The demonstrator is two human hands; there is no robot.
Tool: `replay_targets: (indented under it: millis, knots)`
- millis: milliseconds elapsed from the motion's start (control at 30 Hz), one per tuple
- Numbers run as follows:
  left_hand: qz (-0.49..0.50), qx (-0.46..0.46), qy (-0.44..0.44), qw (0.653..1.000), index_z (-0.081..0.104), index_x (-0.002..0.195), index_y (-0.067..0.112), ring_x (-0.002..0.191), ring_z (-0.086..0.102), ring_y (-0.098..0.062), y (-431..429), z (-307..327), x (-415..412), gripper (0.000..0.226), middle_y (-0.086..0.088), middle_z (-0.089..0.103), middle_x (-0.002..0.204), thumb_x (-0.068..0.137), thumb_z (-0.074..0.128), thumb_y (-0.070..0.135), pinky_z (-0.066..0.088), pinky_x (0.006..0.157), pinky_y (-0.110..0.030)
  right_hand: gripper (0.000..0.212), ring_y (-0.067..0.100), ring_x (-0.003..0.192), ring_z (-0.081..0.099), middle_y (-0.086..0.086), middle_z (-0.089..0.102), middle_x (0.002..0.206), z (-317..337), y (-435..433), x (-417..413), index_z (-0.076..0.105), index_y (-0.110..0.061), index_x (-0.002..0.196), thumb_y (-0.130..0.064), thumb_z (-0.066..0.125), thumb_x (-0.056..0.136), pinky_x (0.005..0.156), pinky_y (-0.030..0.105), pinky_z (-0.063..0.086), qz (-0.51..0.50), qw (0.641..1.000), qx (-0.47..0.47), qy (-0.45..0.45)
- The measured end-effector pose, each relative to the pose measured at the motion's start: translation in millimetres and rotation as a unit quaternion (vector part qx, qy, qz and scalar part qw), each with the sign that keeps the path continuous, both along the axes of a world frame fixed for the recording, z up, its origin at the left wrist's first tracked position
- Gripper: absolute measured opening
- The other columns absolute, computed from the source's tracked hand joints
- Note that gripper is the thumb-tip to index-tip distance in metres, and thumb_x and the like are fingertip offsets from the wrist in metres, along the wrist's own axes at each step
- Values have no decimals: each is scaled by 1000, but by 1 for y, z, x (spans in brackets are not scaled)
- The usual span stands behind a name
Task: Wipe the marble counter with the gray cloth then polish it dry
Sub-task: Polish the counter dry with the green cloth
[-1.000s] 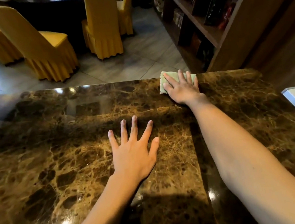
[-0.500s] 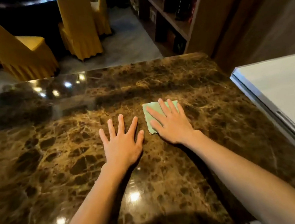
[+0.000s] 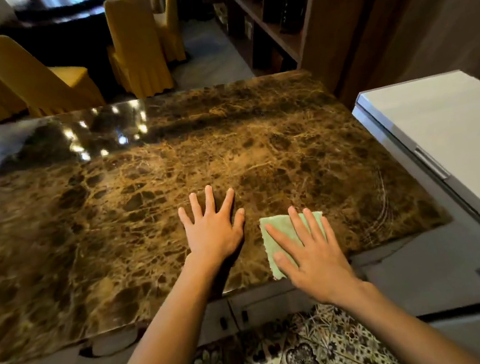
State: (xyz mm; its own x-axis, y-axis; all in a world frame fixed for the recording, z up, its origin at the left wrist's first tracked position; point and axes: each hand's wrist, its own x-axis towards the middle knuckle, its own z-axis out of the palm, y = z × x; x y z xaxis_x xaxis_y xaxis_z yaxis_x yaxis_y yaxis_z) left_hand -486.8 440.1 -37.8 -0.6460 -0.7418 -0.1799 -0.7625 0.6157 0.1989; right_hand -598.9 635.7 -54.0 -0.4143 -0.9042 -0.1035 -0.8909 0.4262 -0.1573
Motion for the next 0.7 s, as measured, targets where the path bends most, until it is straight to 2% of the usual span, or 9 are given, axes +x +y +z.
replay_targets:
  millis: [200, 367, 700]
  knots:
    - [6, -3, 6, 1000, 7, 159, 45, 154, -9, -41, 15, -3, -2, 62, -5, -2, 171, 101, 15, 66, -4, 120, -65, 60, 29, 157, -18, 4, -12, 173, 3, 11, 9, -3, -59, 156, -64, 5, 97, 122, 52, -17, -27, 999, -5, -25]
    - [14, -6, 5, 1000, 6, 159, 47, 154, -11, -42, 10, -4, -13, 63, -4, -4, 171, 100, 13, 67, -6, 118, -67, 57, 29, 156, -20, 5, -15, 172, 4, -2, -4, -6, -60, 155, -61, 17, 103, 122, 53, -18, -25, 999, -2, -24]
    - [21, -5, 1, 1000, -2, 156, 53, 154, -16, -36, -56, -9, -62, 64, 1, -10, 171, 96, 5, 72, -11, 119, -66, 57, 31, 155, -22, 5, -18, 172, 8, -128, -98, -4, -57, 157, -62, 15, 104, 121, 53, -22, -35, 998, 19, -42]
